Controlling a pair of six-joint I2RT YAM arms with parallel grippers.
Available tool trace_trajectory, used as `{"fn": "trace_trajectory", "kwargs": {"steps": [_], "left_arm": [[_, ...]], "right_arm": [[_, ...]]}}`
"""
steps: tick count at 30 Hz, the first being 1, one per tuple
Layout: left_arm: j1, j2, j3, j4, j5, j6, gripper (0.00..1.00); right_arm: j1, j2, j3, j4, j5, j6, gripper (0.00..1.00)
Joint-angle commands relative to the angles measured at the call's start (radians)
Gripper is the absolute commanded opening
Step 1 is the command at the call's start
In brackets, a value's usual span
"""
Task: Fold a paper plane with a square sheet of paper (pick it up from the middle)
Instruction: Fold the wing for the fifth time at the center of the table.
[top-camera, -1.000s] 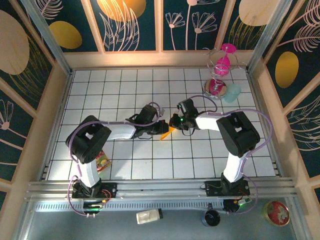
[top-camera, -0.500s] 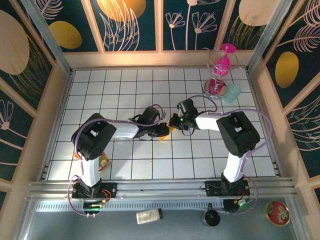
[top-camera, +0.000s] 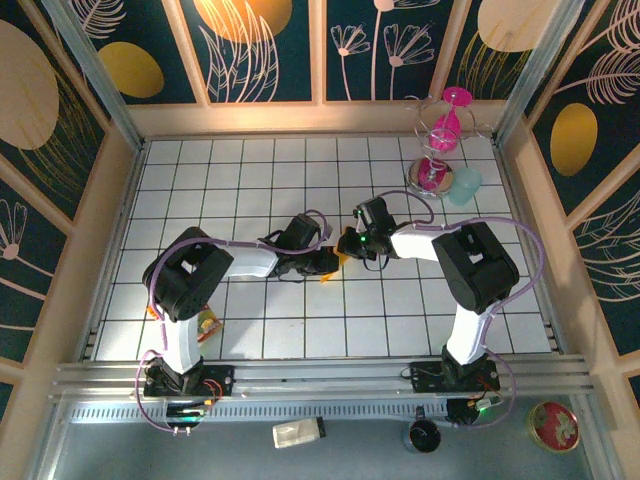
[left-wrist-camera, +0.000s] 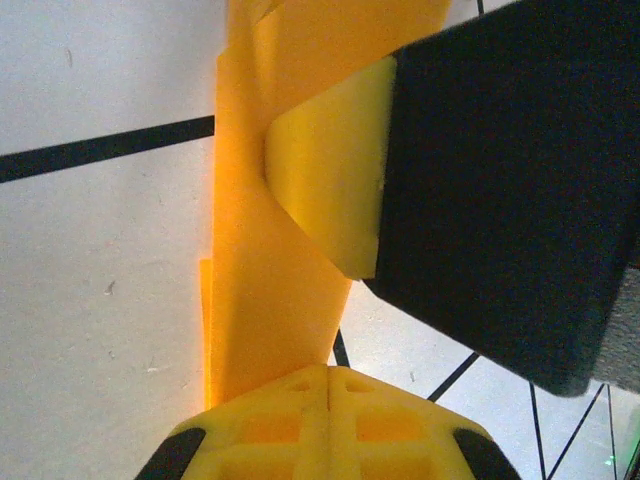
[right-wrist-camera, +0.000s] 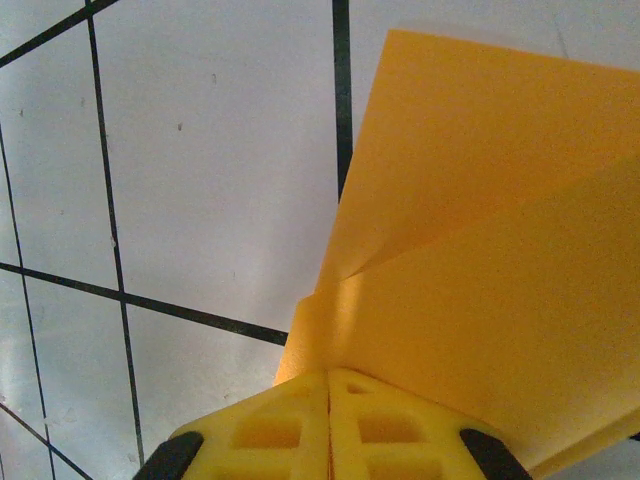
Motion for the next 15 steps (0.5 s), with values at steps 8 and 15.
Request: {"fn": "trace_trajectory", "kwargs": {"steps": [8,15], "left_arm": [[-0.028,-0.071,-0.054,-0.116,0.004,-0.008,0.0],[-0.032,-0.087,-0.067,-0.133,-0.002,-0.009,0.0]], "right_arm": [[-0.004,0.055,0.009,-0.061,0.034,-0.002,0.07],[-0.005,0.062,0.01,-0.062,0.038,0.003,0.07]]}}
